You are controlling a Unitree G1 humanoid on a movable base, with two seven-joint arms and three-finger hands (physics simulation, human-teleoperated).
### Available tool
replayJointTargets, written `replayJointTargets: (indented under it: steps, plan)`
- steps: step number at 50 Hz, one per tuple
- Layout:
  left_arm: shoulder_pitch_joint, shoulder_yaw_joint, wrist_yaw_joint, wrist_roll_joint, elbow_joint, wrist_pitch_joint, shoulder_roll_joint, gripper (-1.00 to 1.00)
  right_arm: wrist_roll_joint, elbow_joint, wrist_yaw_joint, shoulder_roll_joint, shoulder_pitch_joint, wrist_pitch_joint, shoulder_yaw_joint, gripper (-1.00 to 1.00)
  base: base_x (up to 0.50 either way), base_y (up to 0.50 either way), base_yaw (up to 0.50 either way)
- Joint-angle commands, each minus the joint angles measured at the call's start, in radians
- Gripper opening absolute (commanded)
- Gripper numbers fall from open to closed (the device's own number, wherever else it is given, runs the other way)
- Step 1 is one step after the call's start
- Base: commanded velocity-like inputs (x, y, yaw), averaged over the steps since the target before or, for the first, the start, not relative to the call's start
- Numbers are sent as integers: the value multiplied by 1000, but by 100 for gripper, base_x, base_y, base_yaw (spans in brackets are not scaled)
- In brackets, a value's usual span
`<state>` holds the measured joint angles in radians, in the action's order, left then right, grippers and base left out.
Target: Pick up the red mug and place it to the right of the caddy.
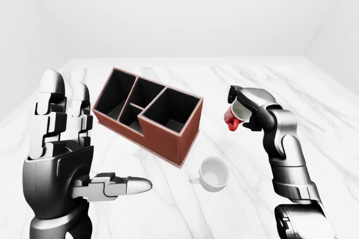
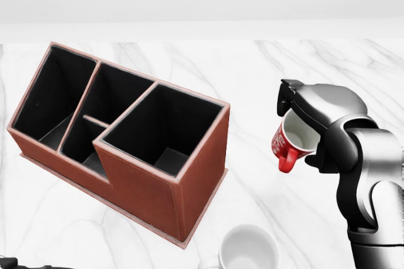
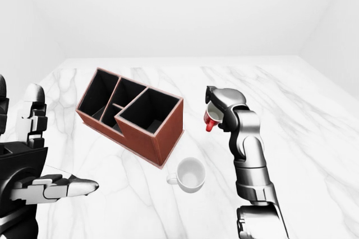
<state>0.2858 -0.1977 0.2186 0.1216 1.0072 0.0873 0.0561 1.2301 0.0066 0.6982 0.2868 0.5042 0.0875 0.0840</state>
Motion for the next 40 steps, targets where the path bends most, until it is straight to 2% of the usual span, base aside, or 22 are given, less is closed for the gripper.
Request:
replayJointTargets:
  steps: [1,13,40]
  plan:
    - [-3,-3,1,3,5,0,0,100,17,53,0,-43,7,0,-35,-100,0,0,0]
    - [-4,-27,10,18,27,0,5,100,28,115,0,-75,6,0,-64,-100,0,0,0]
    - [0,-32,9,28,40,0,5,100,20,182,0,-102,15,0,-90,-100,0,0,0]
